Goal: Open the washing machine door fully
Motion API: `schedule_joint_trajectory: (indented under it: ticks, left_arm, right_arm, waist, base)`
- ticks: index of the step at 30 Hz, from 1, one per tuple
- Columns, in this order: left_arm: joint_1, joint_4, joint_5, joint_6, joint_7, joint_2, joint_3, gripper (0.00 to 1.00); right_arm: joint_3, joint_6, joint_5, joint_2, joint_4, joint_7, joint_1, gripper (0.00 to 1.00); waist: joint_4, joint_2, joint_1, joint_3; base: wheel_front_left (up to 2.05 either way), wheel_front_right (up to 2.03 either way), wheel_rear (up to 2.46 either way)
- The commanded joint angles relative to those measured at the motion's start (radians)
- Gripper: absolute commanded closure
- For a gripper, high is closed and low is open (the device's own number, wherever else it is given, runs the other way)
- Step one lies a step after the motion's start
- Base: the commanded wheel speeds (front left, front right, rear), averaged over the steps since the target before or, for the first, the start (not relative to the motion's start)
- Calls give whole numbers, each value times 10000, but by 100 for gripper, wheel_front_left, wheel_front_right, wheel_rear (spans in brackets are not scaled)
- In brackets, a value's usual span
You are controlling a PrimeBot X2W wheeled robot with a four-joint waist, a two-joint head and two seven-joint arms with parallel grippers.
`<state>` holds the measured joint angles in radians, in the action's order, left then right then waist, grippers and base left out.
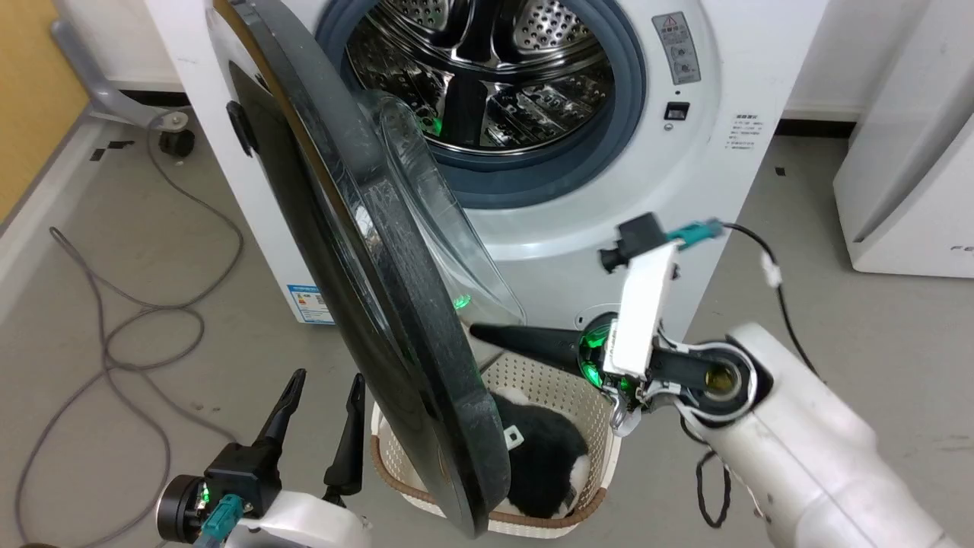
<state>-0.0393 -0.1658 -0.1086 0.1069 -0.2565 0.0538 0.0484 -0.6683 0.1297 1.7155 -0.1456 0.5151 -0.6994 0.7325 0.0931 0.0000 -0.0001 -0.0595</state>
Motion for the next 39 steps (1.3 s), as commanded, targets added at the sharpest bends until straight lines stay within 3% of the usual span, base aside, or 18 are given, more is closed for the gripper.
schedule_joint_trajectory:
  ticks: [1,2,3,9,21,24,27,34,39]
  left_arm:
    - [152,-31,-15,-65,-53,11,-23,0]
    - [156,-52,-15,-67,-53,10,-21,0]
    - [157,-70,-17,-72,-53,10,-23,0]
    - [224,-246,-26,-124,-53,19,-94,0]
    - [518,-550,-28,-226,-53,124,-344,0]
    - [537,-584,-36,-254,-53,159,-426,0]
    - [553,-597,-47,-282,-53,184,-509,0]
    - [573,-640,-23,-303,-53,205,-576,0]
    - [545,-681,-16,-293,-53,214,-594,0]
  right_arm:
    - [118,10,-142,8,-148,392,-322,64]
    - [195,10,-283,-26,-312,758,-496,5]
    - [318,10,-373,-35,-461,1161,-711,0]
    - [900,10,-1337,-298,-633,3827,-2095,0]
    - [2118,10,-3917,-701,573,9195,-4421,0]
    - [2788,10,-5380,-762,1108,9577,-4732,0]
    - [4502,10,-7369,-515,905,9604,-5065,0]
    - [7562,10,-13228,708,-1827,9609,-6646,0]
    - [8027,10,-15446,943,-3945,9380,-7450,0]
  waist:
    - [-43,0,1,-4]
    - [-59,0,1,-8]
    - [-78,0,1,-12]
    - [-284,0,1,82]
    - [-697,0,1,391]
    - [-777,0,1,400]
    - [-850,0,1,399]
    - [-880,0,1,458]
    - [-860,0,1,467]
  base:
    - [0,0,0]
    - [0,0,0]
    - [0,0,0]
    - [0,0,0]
    - [0,0,0]
    - [0,0,0]
    - [0,0,0]
    - [0,0,0]
    - [0,0,0]
